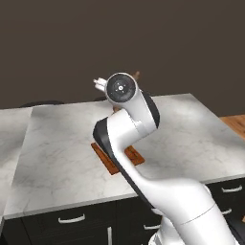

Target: Open the cabinet, retrieve the rolling pin, and place it next to the meat on the cutting board to prepare for tenderizing.

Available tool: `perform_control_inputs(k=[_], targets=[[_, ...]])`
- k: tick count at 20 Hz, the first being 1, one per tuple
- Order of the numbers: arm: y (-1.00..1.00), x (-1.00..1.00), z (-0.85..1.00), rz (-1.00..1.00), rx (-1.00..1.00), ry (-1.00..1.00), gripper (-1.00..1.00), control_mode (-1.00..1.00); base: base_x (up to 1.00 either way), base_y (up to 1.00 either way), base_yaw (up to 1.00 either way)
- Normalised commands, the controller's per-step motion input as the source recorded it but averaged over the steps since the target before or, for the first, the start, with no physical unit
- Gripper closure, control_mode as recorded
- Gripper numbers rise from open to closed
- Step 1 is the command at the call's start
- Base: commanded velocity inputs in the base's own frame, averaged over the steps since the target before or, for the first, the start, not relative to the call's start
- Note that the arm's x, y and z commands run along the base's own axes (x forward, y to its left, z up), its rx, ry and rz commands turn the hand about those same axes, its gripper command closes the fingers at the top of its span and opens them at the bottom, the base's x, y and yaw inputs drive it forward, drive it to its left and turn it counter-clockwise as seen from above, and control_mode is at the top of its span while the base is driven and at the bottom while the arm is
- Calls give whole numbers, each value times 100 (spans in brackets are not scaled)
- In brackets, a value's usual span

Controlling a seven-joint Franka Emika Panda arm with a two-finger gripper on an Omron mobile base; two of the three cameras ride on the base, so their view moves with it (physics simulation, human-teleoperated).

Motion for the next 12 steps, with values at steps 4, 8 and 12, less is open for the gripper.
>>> perform_control_inputs(k=[4,8,12], targets=[[9,39,-43,0,10,13,100,-100,0,0,0],[0,19,-46,0,8,7,100,-100,0,0,0],[0,0,-50,0,5,0,100,-100,0,0,0]])
